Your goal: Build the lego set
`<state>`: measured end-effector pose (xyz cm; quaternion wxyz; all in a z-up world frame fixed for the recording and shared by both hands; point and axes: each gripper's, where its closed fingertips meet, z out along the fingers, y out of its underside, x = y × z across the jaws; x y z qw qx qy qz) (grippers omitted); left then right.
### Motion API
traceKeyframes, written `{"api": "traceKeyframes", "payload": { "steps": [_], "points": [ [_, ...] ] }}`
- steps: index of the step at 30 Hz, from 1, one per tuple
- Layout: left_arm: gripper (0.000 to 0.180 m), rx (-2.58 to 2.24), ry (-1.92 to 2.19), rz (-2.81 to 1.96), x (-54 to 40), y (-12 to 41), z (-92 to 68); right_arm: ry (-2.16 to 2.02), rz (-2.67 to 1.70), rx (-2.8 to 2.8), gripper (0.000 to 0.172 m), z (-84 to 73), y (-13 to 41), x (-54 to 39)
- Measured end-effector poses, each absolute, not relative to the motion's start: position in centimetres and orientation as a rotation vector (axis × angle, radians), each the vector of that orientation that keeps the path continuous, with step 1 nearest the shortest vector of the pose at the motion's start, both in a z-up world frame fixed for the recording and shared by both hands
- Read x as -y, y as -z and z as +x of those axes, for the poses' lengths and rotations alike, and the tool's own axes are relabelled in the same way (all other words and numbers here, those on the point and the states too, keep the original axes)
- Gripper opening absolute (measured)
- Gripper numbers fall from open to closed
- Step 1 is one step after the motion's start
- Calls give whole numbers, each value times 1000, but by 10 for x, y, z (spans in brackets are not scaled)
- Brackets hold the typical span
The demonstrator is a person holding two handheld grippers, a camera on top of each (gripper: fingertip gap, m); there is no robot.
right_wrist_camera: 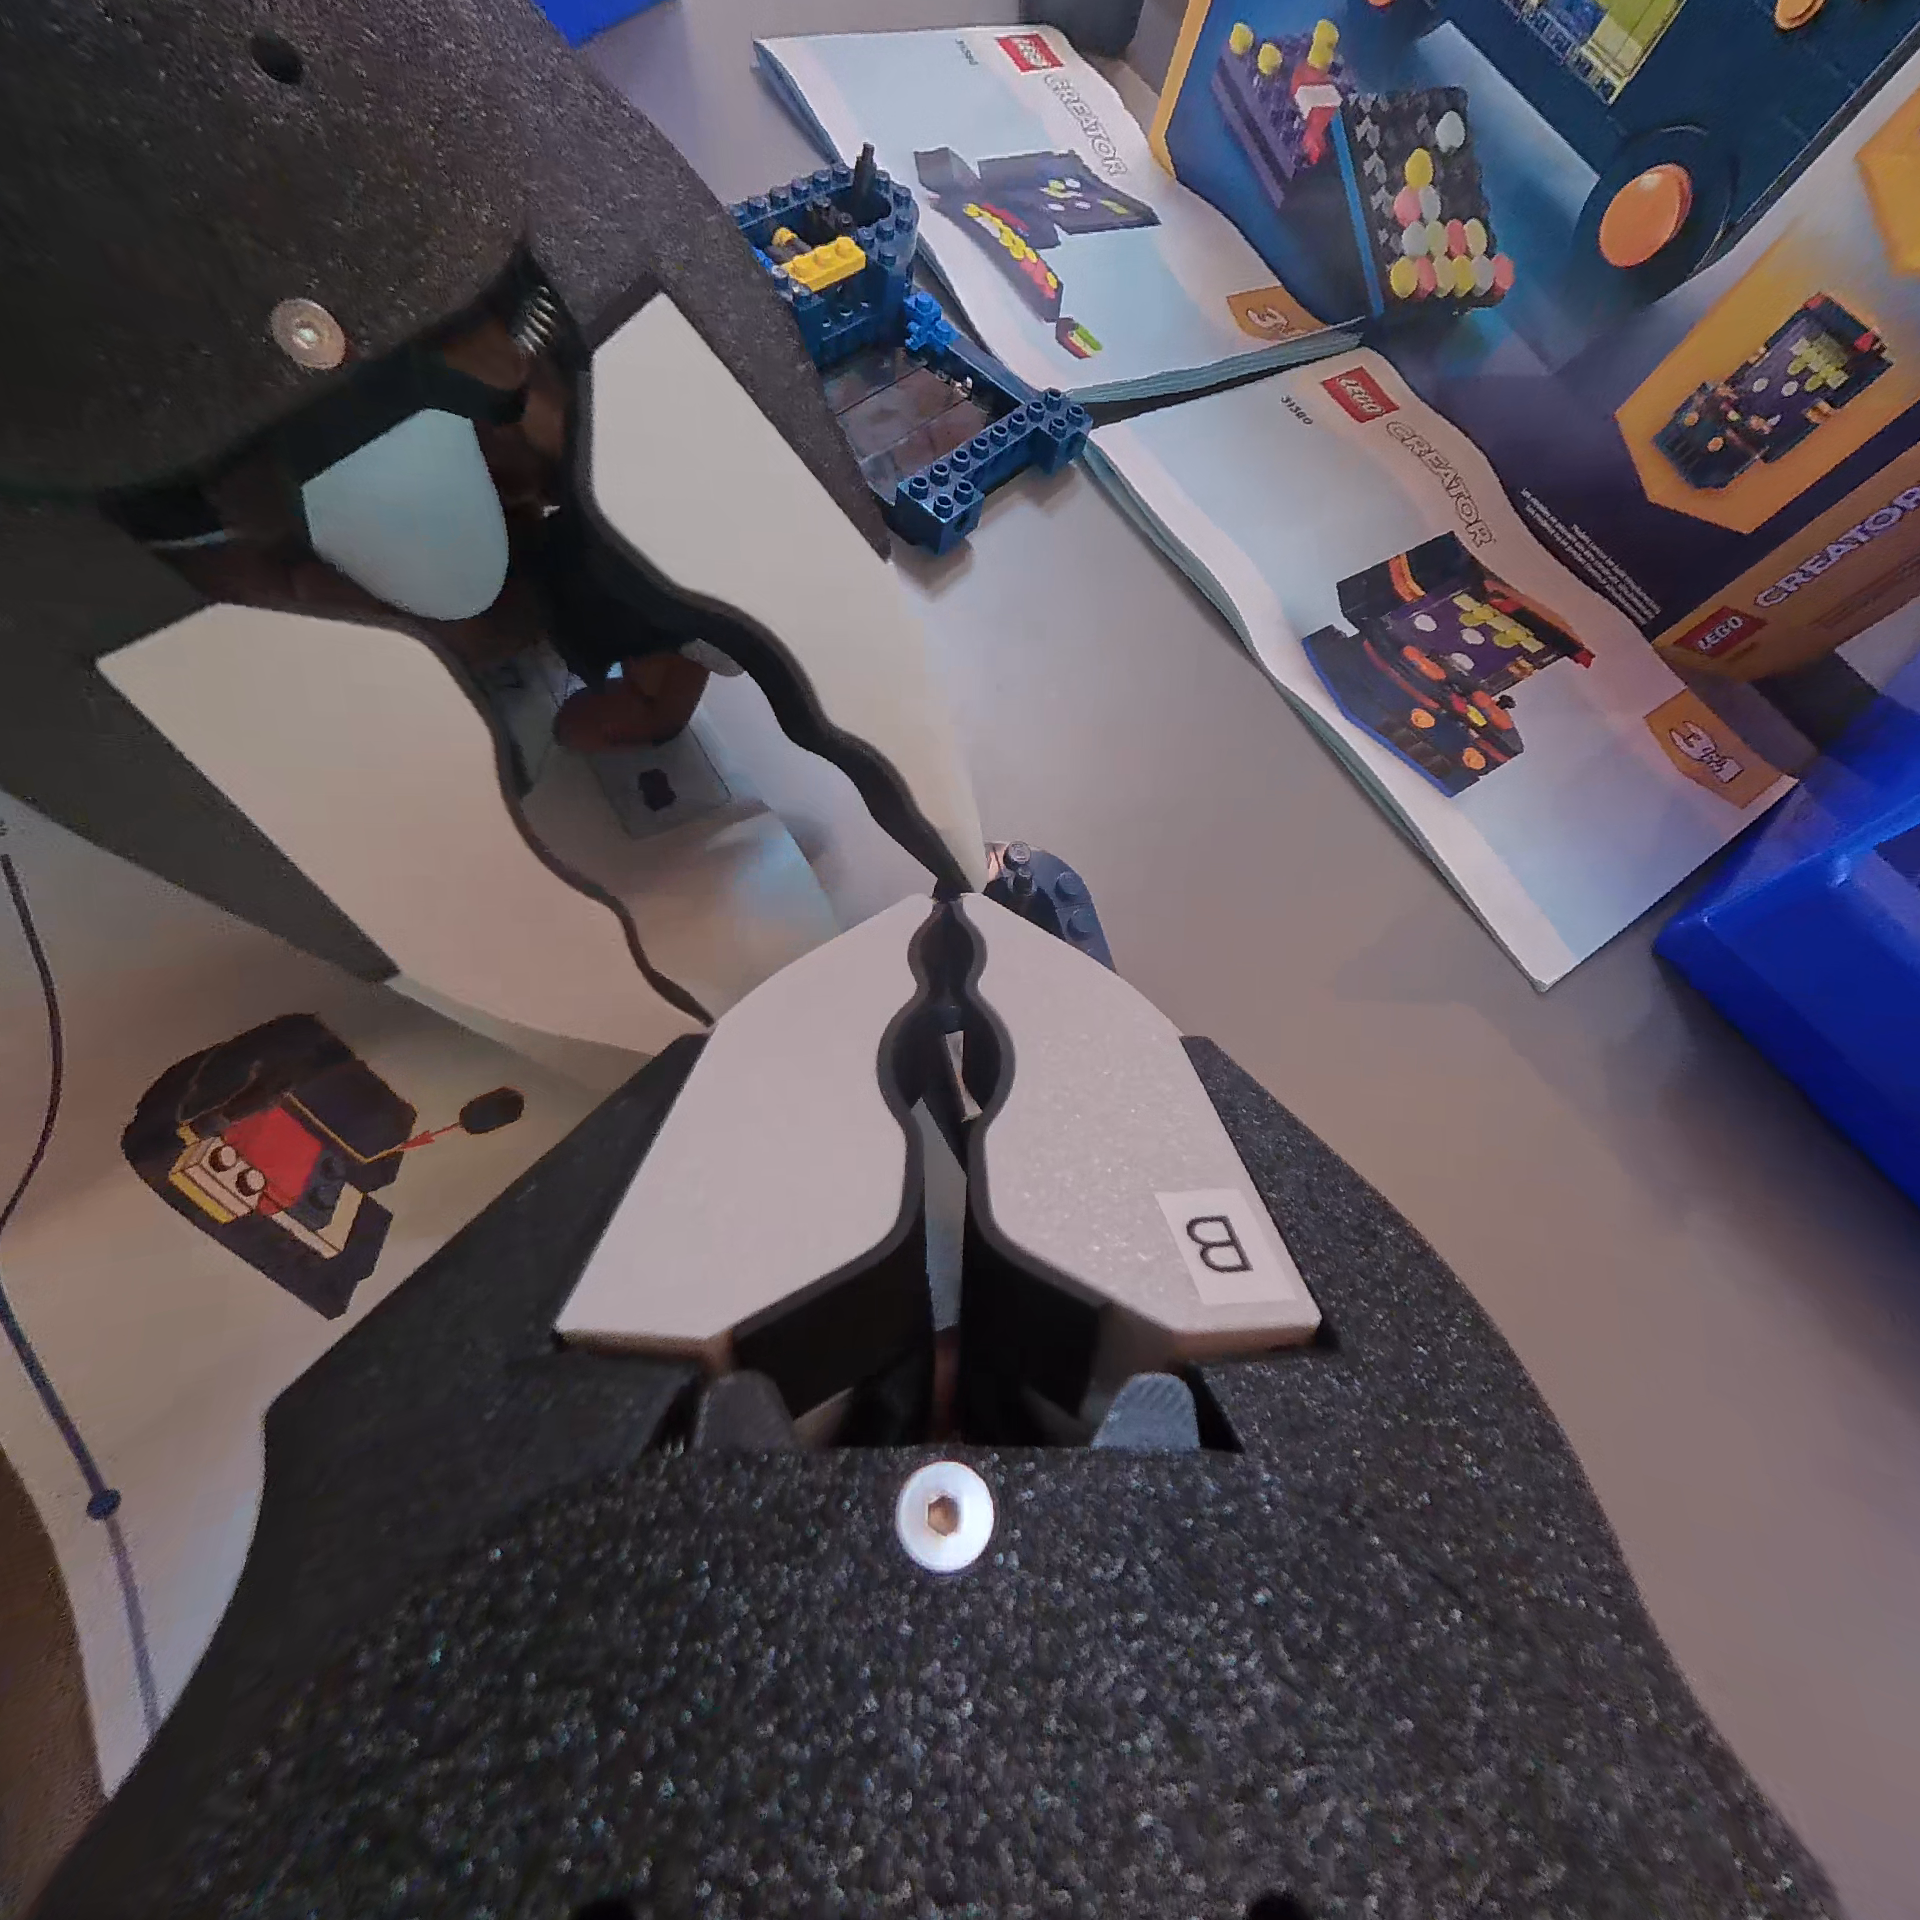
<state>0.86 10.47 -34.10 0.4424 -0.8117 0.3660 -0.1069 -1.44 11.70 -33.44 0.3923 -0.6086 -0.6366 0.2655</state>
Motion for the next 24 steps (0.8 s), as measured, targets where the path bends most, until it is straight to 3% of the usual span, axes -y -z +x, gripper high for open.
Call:
{"api": "traceKeyframes", "payload": {
  "steps": [9, 12, 17, 24],
  "points": [
    [54, -917, 279, -2003, -102, 340, 11, -679, -1484, 1655, 0, -13, 334, -114],
    [60, -819, 396, -1955, -103, 325, 3, -797, -1421, 1612, 20, -10, 317, -111],
    [35, -700, 384, -1968, -108, 317, -18, -765, -1459, 1680, 42, -5, 318, -130],
    [38, -863, 248, -2014, -105, 341, -11, -757, -1464, 1903, 43, -24, 341, -127]
  ]
}}
